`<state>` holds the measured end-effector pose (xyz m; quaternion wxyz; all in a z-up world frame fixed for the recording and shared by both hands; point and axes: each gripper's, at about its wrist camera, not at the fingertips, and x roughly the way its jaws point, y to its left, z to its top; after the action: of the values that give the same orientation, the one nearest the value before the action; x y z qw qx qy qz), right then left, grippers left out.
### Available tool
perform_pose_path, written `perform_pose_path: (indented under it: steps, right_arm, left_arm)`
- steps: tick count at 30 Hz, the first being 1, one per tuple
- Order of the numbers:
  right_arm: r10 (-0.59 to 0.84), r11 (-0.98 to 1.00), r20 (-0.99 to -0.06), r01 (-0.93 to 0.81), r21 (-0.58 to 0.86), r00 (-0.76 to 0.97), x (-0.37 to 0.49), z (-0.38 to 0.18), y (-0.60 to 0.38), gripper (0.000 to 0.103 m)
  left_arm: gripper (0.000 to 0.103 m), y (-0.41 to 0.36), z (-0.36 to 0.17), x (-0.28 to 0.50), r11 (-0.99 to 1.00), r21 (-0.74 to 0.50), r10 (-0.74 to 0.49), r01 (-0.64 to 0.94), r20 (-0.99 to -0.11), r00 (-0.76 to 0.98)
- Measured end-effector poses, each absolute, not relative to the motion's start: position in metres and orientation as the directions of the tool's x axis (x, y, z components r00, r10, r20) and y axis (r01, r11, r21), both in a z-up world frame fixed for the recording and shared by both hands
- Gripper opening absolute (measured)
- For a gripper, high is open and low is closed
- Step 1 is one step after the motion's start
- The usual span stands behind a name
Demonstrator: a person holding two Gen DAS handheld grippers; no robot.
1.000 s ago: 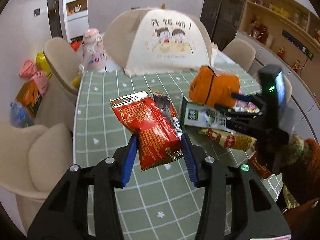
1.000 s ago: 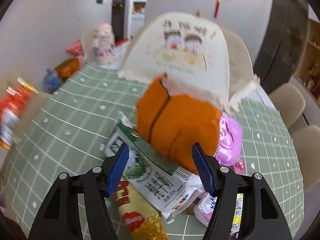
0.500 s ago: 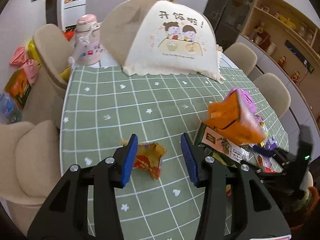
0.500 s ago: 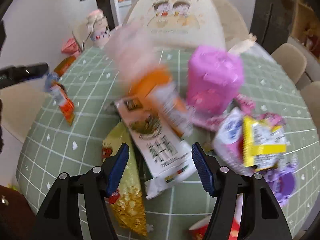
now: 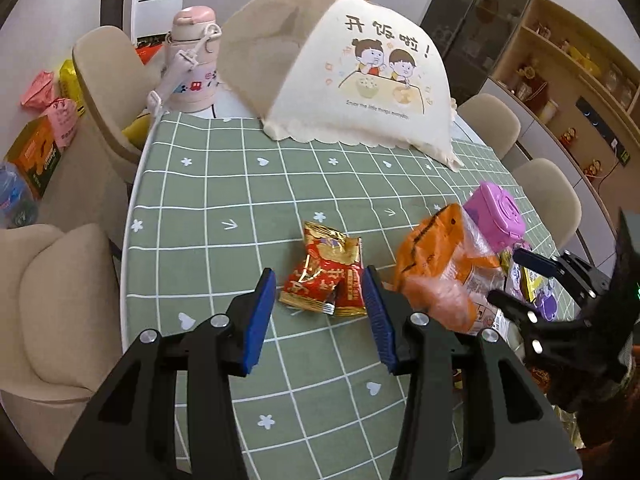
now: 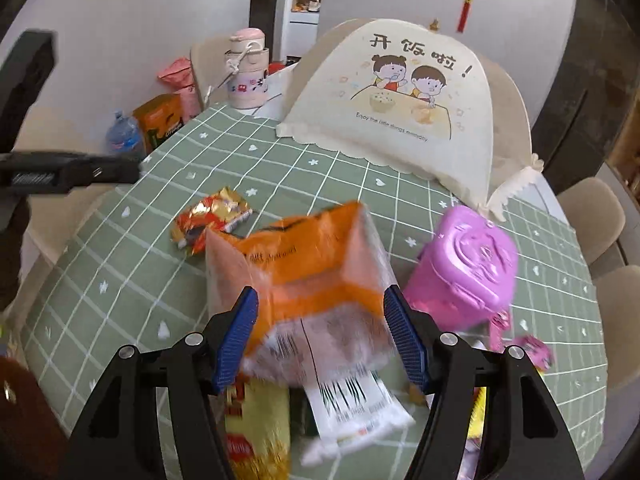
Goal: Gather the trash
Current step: 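Close left tool on the red-gold foil packet while right tool grasps the orange air-cushion bag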
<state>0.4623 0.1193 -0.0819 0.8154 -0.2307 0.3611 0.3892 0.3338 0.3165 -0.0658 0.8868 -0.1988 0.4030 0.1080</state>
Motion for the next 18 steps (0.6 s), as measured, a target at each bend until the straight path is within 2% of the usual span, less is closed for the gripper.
perform_pose_path:
  steps: [5,9,10,11,12,13,14,18]
  right_arm:
    - [0.410,0.719,-0.760,-0.691,-0.071,0.504,0.499,-0.094,0.125,0.062]
    - [0.364,0.732,-0.794,-0.677,-0.078,0.486,0.514,-0.113,0.131,0.060]
    - [0.339,0.738,-0.808,-0.669,-0.091,0.483,0.515,-0.121,0.132,0.051]
    - [0.326,0.742,-0.822,-0.666,-0.084,0.467,0.517,-0.127,0.131,0.036]
    - [0.330,0.746,-0.836,-0.664,-0.054,0.438,0.519,-0.130,0.130,0.034]
    - [0.348,0.753,-0.838,-0.658,-0.016,0.420,0.520,-0.130,0.126,0.023]
    - [0.365,0.758,-0.840,-0.653,0.018,0.401,0.521,-0.128,0.122,0.017]
    - [0.406,0.771,-0.812,-0.634,0.058,0.420,0.508,-0.105,0.099,0.011]
  left_arm:
    - [0.042,0.315,-0.074,0.330,0.900,-0.269,0.017,-0.342,-0.763,0.646]
    - [0.043,0.314,-0.087,0.334,0.902,-0.279,-0.013,-0.329,-0.780,0.625]
    - [0.044,0.313,-0.089,0.336,0.904,-0.281,-0.022,-0.322,-0.782,0.622]
    - [0.044,0.312,-0.091,0.337,0.906,-0.283,-0.028,-0.316,-0.784,0.621]
    - [0.046,0.311,-0.093,0.339,0.908,-0.282,-0.034,-0.309,-0.786,0.618]
    - [0.048,0.310,-0.094,0.340,0.911,-0.279,-0.035,-0.305,-0.787,0.616]
    - [0.049,0.309,-0.095,0.342,0.913,-0.276,-0.036,-0.301,-0.788,0.614]
    - [0.050,0.308,-0.097,0.350,0.923,-0.264,-0.040,-0.281,-0.791,0.611]
